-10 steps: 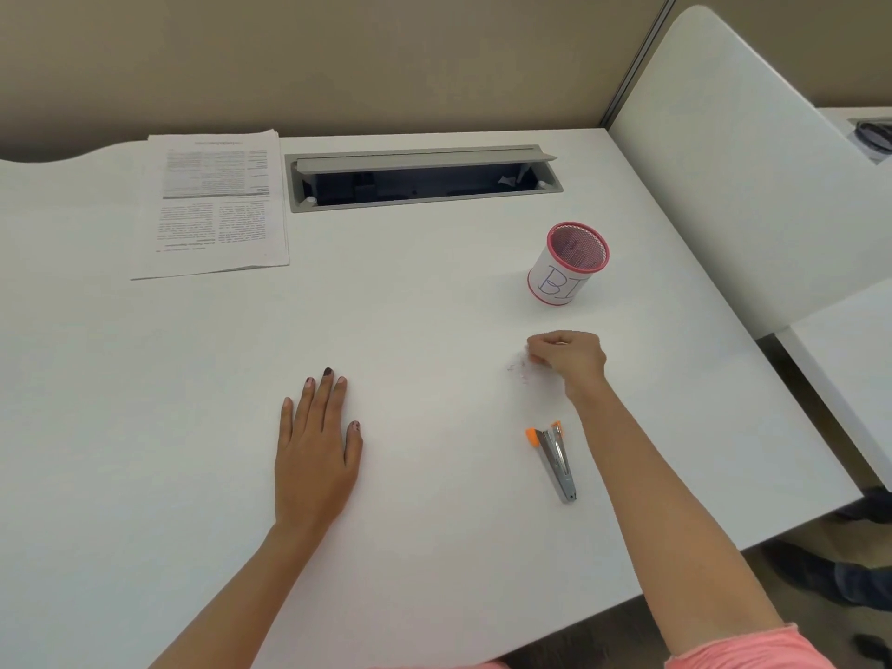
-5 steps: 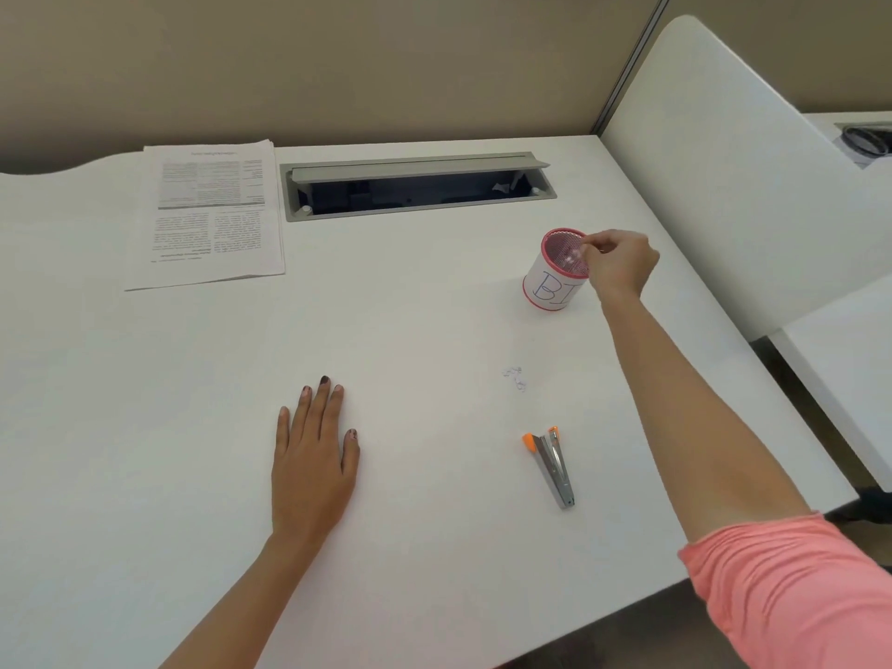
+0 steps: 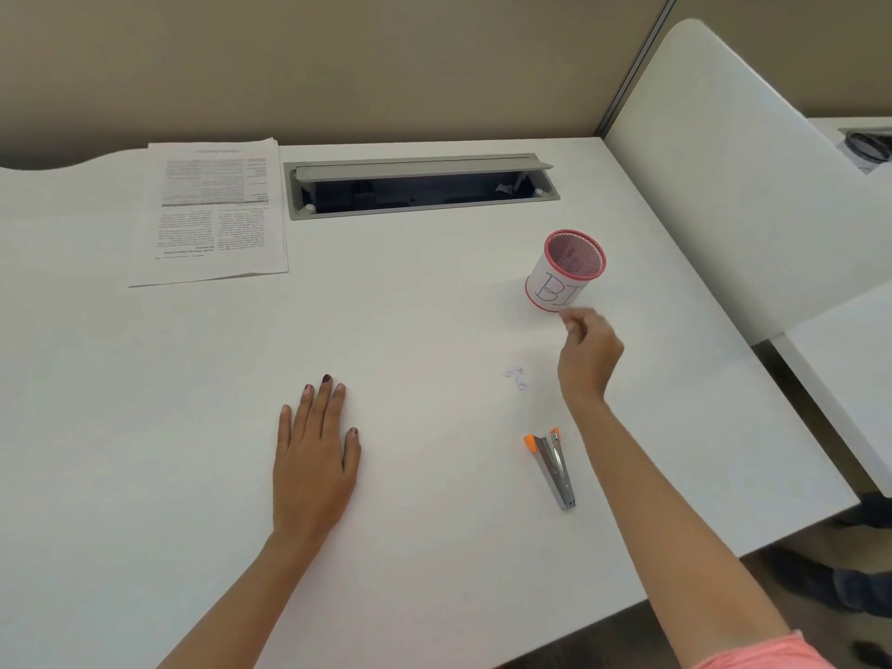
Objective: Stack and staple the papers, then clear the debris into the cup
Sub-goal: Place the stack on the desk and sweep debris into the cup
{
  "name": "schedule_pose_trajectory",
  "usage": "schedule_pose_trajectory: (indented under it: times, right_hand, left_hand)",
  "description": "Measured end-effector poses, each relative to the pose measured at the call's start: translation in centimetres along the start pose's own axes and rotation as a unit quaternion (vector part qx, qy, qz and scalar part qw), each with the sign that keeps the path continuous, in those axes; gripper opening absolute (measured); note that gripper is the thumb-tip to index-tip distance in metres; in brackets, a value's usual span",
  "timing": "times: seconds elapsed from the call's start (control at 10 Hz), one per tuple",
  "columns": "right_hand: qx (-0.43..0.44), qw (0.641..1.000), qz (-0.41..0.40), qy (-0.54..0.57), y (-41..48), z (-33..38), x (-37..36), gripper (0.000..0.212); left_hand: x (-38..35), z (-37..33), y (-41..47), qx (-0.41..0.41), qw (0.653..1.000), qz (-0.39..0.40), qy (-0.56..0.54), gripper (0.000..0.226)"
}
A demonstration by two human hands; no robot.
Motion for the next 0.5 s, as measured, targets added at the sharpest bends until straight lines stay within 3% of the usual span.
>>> schedule_pose_trajectory:
  times: [0.1,0.2,0.3,0.4,0.5]
  right_hand:
    - [-0.076,0.991,0.084,-0.076,-1.2,-2.3,-1.5,0.048]
    - [-0.039,0.975,0.166,-0.143,-2.0,-2.1,-3.1,0.057]
    - [0.006,0.965,0.224,-0.139,-2.9,-1.2,-4.6,0.042]
    - [0.069,0.957,0.24,-0.15,-4.2,-0.3,-5.3,0.033]
    - [0.151,0.944,0.23,-0.18,-5.8,0.3,-5.1,0.038]
  left_hand:
    - [-0.1,0.0,0.0,-0.001,1.0,0.0,0.0,0.058]
    - [-0.1,0.1,0.0,-0.001,1.0,0.001,0.003,0.058]
    - [-0.1,0.0,0.1,-0.002,1.0,0.0,0.004,0.058]
    - [0.0,-0.1,0.0,-0.001,1.0,-0.002,0.001,0.058]
    - [0.1,0.0,-0.1,-0.001,1.0,-0.003,-0.001,0.058]
Point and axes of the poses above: each hand's wrist, its own y-axis towards the middle knuckle, its own x-axis out of the back of the hand, z = x × y, the point moved 6 cm from there along y, towards the middle knuckle, and after that the axes turned 14 degrees about z, right-handed, at the moved point
